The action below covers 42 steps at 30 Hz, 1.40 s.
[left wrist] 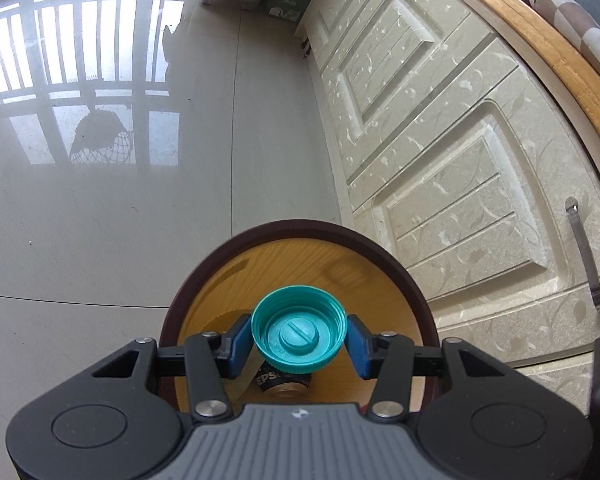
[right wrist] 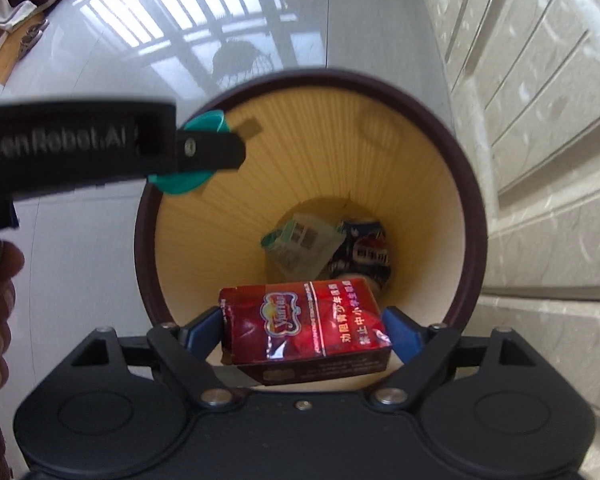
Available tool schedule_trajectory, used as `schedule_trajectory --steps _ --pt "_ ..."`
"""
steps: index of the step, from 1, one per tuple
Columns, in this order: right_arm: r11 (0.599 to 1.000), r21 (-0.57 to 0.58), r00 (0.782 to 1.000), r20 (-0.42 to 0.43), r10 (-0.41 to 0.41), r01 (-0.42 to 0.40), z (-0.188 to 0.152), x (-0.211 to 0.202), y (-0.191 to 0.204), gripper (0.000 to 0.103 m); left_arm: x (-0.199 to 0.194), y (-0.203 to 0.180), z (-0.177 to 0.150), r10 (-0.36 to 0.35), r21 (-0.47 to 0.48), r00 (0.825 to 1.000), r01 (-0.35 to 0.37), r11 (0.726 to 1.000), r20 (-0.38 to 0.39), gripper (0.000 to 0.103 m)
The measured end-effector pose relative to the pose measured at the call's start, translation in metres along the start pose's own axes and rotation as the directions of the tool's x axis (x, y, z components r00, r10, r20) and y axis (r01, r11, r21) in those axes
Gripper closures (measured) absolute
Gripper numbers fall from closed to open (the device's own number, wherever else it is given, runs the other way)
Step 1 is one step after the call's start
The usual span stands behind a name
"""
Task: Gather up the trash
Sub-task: 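Open the right tool dropping the red box while the left tool releases the teal cap, then move both open tools away from the wastebasket back toward the bench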
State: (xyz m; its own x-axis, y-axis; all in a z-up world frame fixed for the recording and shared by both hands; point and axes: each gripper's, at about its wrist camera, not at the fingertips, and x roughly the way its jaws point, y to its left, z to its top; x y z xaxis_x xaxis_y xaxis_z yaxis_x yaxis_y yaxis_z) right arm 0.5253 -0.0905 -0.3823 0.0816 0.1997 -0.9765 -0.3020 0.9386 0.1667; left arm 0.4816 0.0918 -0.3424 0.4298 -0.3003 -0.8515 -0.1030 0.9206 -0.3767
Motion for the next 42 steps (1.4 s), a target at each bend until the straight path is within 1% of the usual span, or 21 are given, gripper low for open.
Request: schedule_trajectory --steps 1,4,7,11,17,27,30,34,37,40,42 --pt "1.000 0.000 1.000 -0.012 -0.002 0.002 0.000 0.002 0.000 0.016 0.000 -0.001 0.000 -0.005 0.000 1.000 0.005 1.000 0.001 0.052" --pt "1.000 -0.007 1.000 -0.010 -0.019 0.019 0.000 0.001 0.000 0.016 0.000 -0.002 0.001 0.001 0.005 1.000 -0.001 1.000 0.003 0.039" --pt "1.000 0.011 1.000 0.004 -0.016 0.016 0.002 -0.003 -0.003 0.012 0.000 -0.003 0.001 0.020 0.019 1.000 -0.020 1.000 -0.006 0.039" --pt "1.000 0.018 1.000 0.002 -0.016 0.016 0.002 -0.003 -0.005 0.007 -0.001 0.001 0.003 0.063 0.027 0.998 -0.062 0.998 -0.011 0.038" --pt "1.000 0.012 1.000 0.010 -0.021 0.021 0.002 -0.009 -0.004 0.006 -0.004 0.004 0.002 0.102 0.056 0.995 -0.100 0.993 -0.024 0.038" --pt "0.997 -0.014 0.994 0.071 -0.079 0.080 -0.003 -0.021 -0.003 0.005 -0.007 0.007 -0.006 0.144 0.079 0.988 -0.141 0.987 -0.046 0.036" --pt "0.995 -0.029 0.990 0.104 -0.096 0.099 -0.004 -0.029 -0.003 0.004 -0.010 0.007 -0.008 0.148 0.083 0.988 -0.144 0.986 -0.048 0.035" --pt "0.988 -0.044 0.975 0.171 -0.140 0.150 -0.006 -0.039 -0.002 0.003 -0.015 0.008 -0.010 0.151 0.086 0.988 -0.147 0.985 -0.042 0.031" --pt "0.978 -0.042 0.954 0.232 -0.188 0.203 -0.008 -0.048 -0.001 0.003 -0.019 0.008 -0.011 0.154 0.082 0.988 -0.151 0.985 -0.030 0.029" --pt "0.970 -0.018 0.931 0.286 -0.229 0.244 -0.009 -0.060 -0.003 0.001 -0.025 0.007 -0.012 0.154 0.089 0.988 -0.152 0.984 -0.017 0.021" --pt "0.965 0.000 0.916 0.316 -0.248 0.262 -0.010 -0.068 -0.005 0.000 -0.028 0.006 -0.014 0.160 0.097 0.987 -0.158 0.983 -0.011 0.021"
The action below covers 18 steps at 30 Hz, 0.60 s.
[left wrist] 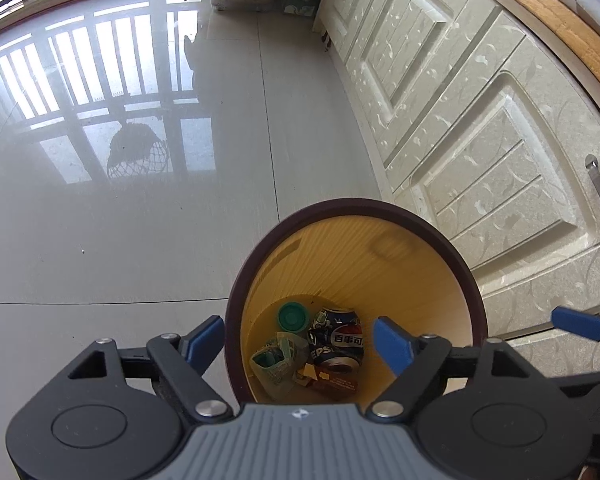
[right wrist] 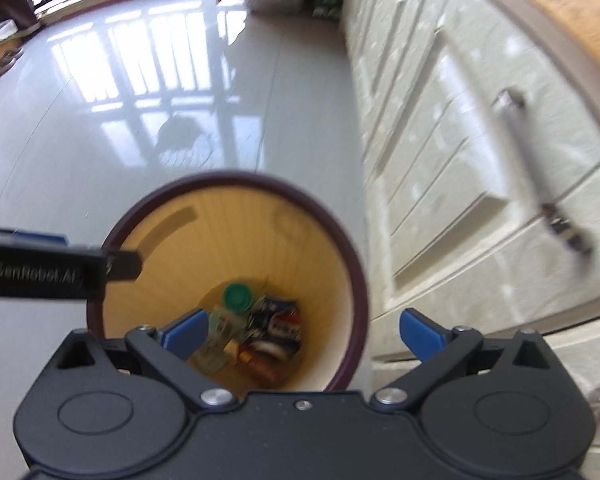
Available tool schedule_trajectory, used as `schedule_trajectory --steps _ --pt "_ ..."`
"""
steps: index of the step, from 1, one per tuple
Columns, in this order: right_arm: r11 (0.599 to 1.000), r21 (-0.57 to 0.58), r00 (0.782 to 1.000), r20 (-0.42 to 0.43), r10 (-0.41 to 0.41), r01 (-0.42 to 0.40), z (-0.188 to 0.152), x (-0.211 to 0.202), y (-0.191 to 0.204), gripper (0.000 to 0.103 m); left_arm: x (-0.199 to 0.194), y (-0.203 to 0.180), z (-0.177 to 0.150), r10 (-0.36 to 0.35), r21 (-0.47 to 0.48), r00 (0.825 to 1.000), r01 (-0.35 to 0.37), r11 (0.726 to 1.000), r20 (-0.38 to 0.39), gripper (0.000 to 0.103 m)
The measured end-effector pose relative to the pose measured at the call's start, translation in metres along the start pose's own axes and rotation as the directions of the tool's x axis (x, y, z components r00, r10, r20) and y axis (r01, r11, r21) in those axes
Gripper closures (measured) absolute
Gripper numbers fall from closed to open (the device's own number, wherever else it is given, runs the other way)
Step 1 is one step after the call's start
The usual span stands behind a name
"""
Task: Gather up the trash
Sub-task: 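Move both open tools away from the wastebasket back toward the bench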
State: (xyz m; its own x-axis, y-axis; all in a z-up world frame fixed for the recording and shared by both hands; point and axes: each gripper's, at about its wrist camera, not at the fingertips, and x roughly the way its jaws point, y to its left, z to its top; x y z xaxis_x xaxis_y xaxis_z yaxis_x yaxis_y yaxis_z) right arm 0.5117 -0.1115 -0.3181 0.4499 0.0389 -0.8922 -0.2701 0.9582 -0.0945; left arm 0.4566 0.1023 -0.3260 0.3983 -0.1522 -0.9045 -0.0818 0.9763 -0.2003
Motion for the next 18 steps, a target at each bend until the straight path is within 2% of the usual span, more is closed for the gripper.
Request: schedule_trajectory --steps 3,5,9,13,18 --pt "1.000 0.024 0.999 0.030 -0.016 0.015 0.000 -0.008 -0.004 0.000 -0.005 0.000 -0.002 0.006 0.004 1.000 -0.006 1.000 0.008 0.020" --pt "0.999 0.027 0.999 0.042 -0.023 0.022 0.000 -0.013 -0.006 0.000 -0.009 0.000 -0.004 0.010 0.007 1.000 -0.010 1.000 0.015 0.011" --pt "0.999 0.017 0.996 0.077 -0.041 0.040 -0.004 -0.023 -0.004 0.000 -0.023 0.000 -0.007 0.023 0.022 0.998 -0.024 0.999 0.062 0.001" --pt "0.999 0.032 0.993 0.106 -0.047 0.044 -0.006 -0.032 -0.004 0.000 -0.039 0.003 -0.009 0.020 0.011 0.994 -0.022 1.000 0.104 0.000" --pt "0.998 0.042 0.989 0.134 -0.061 0.056 -0.011 -0.045 -0.005 0.000 -0.055 0.004 -0.014 0.049 0.021 0.990 -0.052 0.998 0.136 0.000"
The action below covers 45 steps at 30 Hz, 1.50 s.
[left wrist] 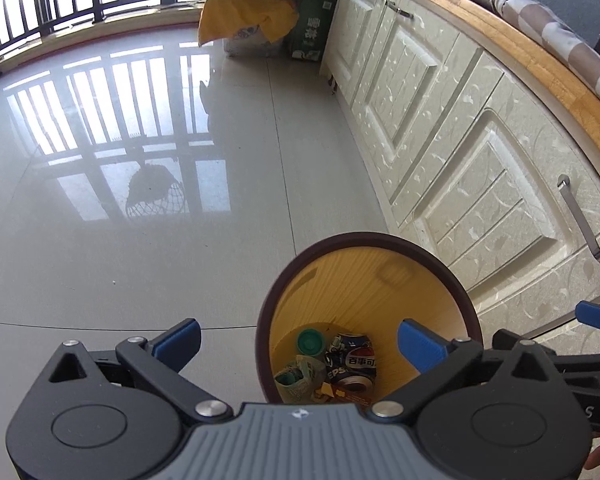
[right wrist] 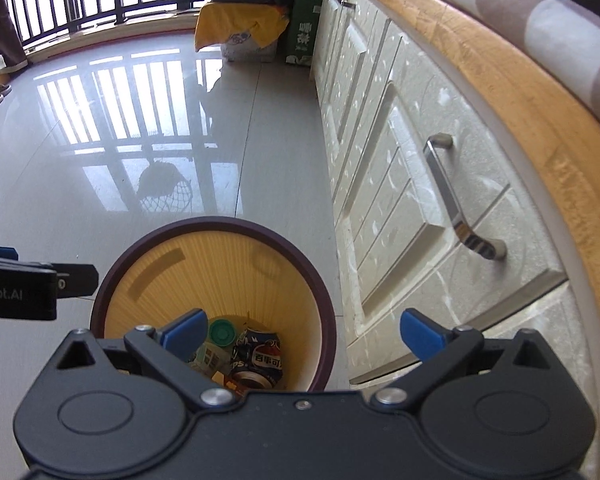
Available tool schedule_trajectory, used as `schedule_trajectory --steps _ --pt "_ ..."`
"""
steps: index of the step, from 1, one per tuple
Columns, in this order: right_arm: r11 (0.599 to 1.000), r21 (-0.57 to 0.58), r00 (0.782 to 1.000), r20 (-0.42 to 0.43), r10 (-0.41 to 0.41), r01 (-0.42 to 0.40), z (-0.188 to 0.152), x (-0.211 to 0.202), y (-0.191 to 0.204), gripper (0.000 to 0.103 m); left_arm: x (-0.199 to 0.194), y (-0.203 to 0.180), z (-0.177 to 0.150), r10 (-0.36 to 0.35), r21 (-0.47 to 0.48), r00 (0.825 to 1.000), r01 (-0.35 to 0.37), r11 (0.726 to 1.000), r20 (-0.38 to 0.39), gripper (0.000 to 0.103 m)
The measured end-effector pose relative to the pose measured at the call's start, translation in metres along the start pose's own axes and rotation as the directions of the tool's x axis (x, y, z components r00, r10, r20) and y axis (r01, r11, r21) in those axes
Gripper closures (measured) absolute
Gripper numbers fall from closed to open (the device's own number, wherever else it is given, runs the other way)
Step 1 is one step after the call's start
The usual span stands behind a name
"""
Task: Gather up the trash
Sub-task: 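Move both open tools away from the wastebasket back toward the bench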
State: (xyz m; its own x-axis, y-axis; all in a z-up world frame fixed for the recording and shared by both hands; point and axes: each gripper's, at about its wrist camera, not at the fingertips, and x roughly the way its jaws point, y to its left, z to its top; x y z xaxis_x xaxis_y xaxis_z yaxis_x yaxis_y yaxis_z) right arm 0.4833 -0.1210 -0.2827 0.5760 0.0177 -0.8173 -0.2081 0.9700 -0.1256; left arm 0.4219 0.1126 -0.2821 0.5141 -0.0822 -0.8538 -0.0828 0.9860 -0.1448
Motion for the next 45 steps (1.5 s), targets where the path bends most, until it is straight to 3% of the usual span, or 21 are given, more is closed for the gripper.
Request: schedule_trajectory --steps 20,36,45 --pt "0.999 -0.014 0.994 0.103 -0.036 0.038 -0.005 -0.067 0.000 0.000 -0.063 0.001 -0.024 0.033 0.042 0.997 -0.036 0.998 0.074 0.000" --pt "0.999 0.009 0.981 0.190 -0.033 0.032 -0.012 -0.155 -0.001 0.000 -0.148 0.000 -0.048 0.036 0.009 0.985 -0.038 0.999 0.170 0.000" --pt "0.999 0.016 0.960 0.276 -0.052 0.050 -0.023 -0.218 -0.011 0.000 -0.200 -0.010 -0.067 0.030 -0.007 0.972 -0.029 1.000 0.234 0.000"
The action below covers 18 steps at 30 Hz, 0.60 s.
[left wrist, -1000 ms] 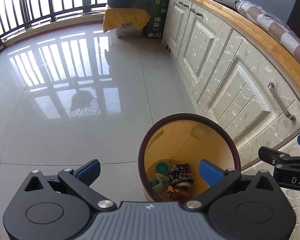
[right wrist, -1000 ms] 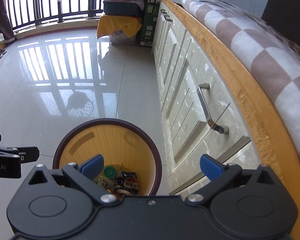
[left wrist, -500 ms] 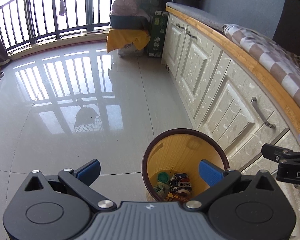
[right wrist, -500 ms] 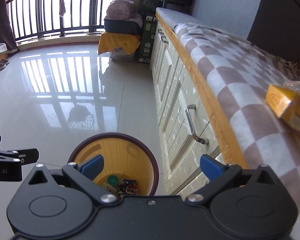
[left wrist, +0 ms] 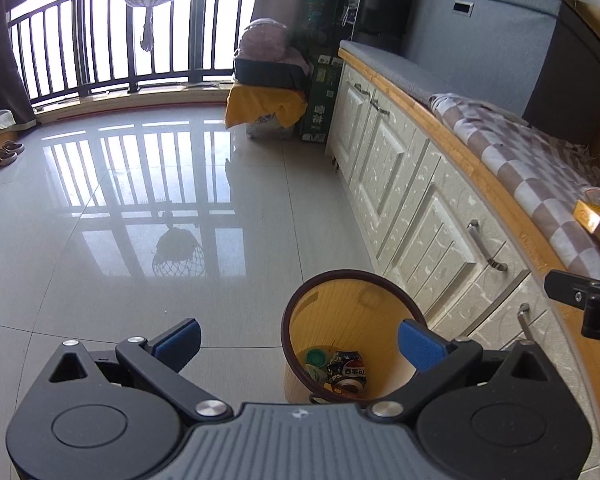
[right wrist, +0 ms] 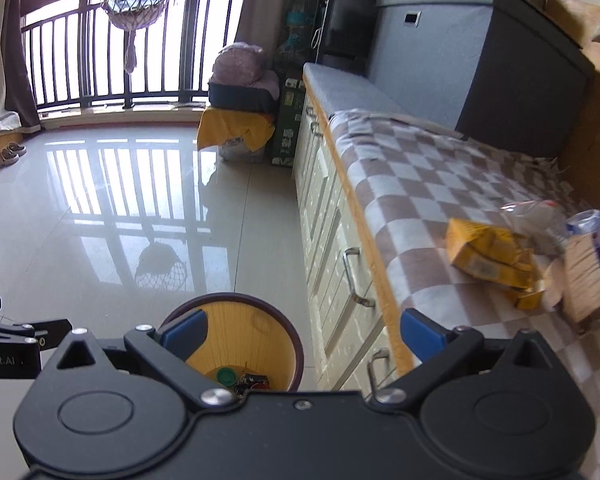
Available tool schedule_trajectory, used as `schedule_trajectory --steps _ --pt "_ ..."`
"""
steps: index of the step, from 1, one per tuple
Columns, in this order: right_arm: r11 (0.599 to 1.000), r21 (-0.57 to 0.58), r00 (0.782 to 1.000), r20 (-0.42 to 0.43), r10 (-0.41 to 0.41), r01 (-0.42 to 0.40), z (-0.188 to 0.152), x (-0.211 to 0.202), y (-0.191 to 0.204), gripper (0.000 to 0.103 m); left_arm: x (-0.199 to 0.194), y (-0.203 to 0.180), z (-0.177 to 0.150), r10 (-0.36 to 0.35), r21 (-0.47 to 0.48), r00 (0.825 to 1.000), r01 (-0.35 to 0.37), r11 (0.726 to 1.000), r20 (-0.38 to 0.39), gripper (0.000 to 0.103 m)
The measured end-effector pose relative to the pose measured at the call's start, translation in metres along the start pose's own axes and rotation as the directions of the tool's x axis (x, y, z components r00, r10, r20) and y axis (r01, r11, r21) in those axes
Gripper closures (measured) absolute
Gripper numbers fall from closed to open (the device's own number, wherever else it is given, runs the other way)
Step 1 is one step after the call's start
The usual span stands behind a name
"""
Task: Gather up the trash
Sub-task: 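Move both open tools away from the wastebasket back toward the bench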
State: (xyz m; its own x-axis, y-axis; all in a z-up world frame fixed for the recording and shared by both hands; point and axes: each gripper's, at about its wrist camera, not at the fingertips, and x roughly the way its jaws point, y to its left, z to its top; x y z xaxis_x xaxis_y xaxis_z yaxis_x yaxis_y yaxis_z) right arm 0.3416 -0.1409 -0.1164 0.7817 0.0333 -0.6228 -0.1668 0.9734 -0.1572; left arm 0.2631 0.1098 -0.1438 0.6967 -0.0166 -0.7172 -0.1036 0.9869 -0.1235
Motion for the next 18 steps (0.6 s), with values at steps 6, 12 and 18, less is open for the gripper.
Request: schedule_trajectory --steps 6,12,18 --pt "0.999 0.024 0.998 0.053 -0.024 0.023 -0.004 -0.038 -0.021 0.000 -0.032 -0.016 -0.001 -0.021 0.010 0.998 0.021 1.000 0.052 0.000" --pt "0.998 0.046 0.992 0.114 -0.052 0.047 -0.008 -0.075 -0.046 0.000 -0.063 -0.044 0.002 -0.054 0.049 0.992 0.049 0.998 0.111 0.000" --pt "0.994 0.064 0.977 0.188 -0.105 0.094 -0.018 -0.105 -0.081 0.000 -0.081 -0.085 -0.002 -0.121 0.084 0.977 0.108 0.991 0.178 0.000"
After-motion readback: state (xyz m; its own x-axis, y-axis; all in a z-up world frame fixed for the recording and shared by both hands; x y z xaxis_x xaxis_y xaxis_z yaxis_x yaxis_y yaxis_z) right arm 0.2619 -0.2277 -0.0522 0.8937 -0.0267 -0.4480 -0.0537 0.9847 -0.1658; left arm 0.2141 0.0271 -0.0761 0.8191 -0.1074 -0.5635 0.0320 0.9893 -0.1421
